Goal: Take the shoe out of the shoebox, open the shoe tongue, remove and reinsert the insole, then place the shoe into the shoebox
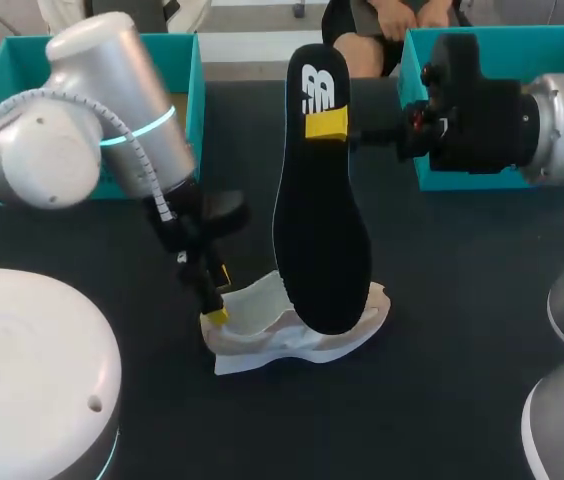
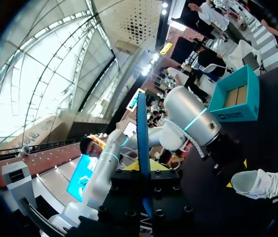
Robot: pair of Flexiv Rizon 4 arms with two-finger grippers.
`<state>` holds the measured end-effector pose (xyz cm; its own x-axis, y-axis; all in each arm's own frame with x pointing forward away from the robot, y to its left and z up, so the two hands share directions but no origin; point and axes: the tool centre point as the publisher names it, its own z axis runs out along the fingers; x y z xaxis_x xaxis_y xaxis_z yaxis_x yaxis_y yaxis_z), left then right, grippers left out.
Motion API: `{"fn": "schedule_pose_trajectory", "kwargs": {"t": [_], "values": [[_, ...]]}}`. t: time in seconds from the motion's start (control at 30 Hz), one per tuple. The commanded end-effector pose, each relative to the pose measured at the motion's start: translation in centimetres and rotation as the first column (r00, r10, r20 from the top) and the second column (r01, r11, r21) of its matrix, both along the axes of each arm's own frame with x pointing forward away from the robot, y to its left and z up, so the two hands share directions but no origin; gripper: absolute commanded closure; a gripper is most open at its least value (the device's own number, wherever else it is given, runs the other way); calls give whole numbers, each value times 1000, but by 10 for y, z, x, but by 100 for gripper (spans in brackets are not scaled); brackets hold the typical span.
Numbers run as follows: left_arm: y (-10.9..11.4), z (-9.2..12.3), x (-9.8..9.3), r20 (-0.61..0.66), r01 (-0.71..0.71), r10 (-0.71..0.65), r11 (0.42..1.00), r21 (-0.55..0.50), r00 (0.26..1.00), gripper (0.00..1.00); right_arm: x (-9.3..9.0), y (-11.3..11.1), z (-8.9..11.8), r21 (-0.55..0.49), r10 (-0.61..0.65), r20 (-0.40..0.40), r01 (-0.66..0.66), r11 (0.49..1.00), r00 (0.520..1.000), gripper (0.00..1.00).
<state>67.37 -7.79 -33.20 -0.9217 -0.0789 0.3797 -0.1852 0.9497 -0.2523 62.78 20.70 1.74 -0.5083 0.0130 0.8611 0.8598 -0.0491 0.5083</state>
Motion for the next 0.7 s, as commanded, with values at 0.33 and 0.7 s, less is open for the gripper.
{"fn": "schedule_pose_trajectory", "kwargs": {"t": [0.33,0.7], "values": [[-9,7,-11,137,2,-22,989,149,990,0,0,3,0,-3,-3,-2,3,1000,1000,100],[-7,13,-17,209,-38,1,985,170,978,0,0,3,0,-3,-3,-2,3,1000,1000,100]]}}
